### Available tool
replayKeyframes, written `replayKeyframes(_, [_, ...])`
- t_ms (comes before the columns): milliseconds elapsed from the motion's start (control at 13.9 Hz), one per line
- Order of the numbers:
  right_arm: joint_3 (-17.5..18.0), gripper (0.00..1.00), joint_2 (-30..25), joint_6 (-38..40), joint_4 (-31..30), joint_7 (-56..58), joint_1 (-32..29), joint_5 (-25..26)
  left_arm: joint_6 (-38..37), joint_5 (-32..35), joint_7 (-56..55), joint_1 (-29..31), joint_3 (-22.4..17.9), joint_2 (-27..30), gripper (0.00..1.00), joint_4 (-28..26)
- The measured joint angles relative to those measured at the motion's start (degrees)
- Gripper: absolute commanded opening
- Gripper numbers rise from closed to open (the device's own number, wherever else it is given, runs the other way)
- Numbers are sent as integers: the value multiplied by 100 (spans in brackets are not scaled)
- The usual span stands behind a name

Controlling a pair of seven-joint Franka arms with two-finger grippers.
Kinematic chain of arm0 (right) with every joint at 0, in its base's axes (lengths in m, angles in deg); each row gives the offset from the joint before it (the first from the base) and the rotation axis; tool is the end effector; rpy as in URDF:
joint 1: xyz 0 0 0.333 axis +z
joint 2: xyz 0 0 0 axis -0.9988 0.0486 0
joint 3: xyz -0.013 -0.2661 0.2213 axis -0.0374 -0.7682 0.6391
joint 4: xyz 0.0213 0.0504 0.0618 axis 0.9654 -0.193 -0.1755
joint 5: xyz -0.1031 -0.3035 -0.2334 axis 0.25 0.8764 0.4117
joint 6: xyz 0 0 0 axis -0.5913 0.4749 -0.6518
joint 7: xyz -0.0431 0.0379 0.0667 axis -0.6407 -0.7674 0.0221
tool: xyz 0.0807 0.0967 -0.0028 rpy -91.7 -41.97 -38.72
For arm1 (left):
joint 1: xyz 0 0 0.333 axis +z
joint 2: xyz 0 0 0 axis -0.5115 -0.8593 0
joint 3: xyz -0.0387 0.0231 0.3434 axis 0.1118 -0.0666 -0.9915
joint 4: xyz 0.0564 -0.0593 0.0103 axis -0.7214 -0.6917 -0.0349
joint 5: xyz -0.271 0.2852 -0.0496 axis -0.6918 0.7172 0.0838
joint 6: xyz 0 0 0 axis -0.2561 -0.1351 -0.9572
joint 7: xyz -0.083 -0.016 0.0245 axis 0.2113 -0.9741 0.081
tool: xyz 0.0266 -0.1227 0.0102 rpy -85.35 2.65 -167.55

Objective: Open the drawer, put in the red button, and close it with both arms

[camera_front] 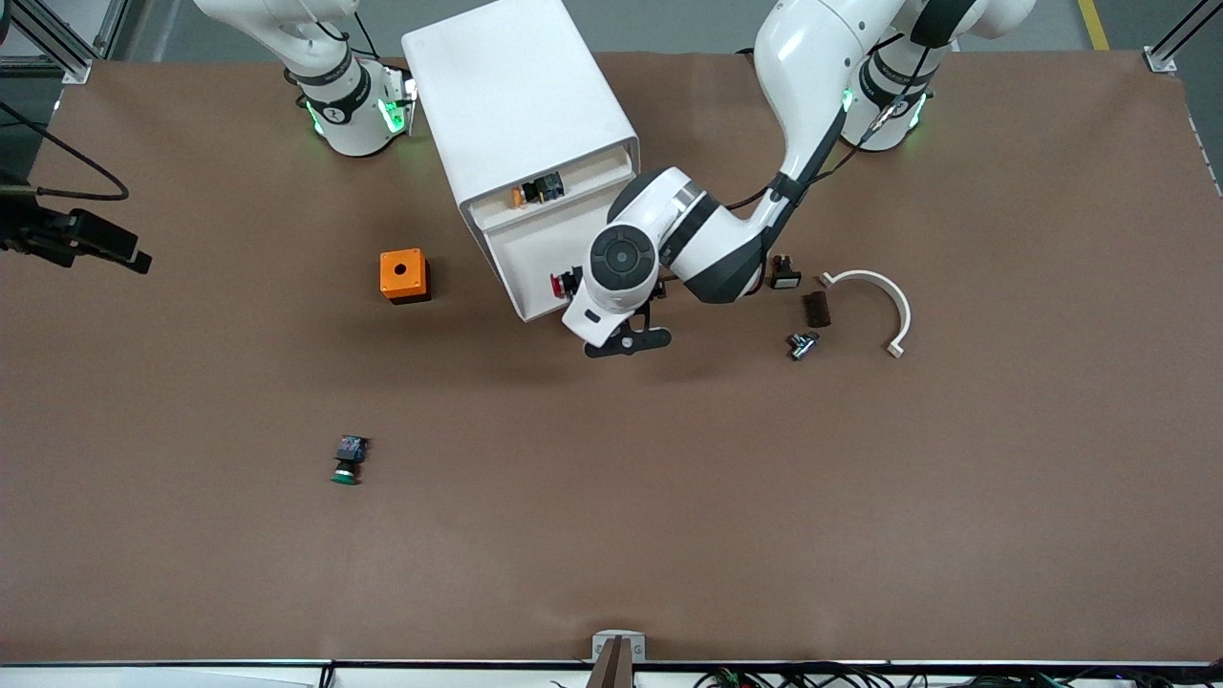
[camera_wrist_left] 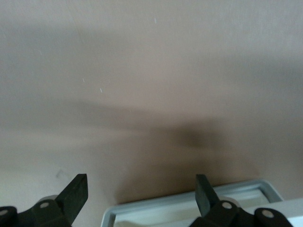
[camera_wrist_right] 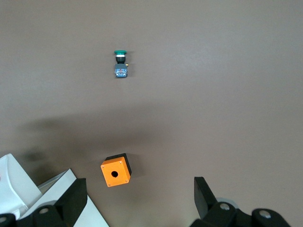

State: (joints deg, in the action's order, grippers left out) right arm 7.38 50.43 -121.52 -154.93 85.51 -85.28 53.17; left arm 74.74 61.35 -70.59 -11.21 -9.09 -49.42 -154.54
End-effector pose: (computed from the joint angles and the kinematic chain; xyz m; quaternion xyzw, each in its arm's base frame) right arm 0.5518 -0.0290 0.6323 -0.9973 0.0608 0.0252 0.0314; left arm 0.4898 -0.5511 0.2878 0.9854 0.0749 -0.1523 0.0092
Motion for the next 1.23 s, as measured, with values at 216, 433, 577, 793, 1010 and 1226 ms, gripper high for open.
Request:
replayKeyframes(216, [0,100,-10,-24,47,-123,27,54,-105,0,-422,-6,373,1,100,-3])
replayKeyframes(433, [0,100,-11,-34,80,-149,69,323,-167,0,-802,-25,725,1,100,-20])
replayKeyframes(577, [9,100,-11,-39,103,-149,82,351,-173,0,-950,-59,847,1,100,-41])
replayKeyframes(793, [32,100,-11,-49,166,-149,74,369,-176,0,-1055,-144,873,1,100,-58])
replayKeyframes(1010, [152,100,-11,-106,179,-149,-64,377,-242,-1,-1137,-82,863,1,100,-60])
replayKeyframes(1226, [519,100,-11,-115,181,-150,-348,388,-245,5,-1156,334,803,54,100,-22])
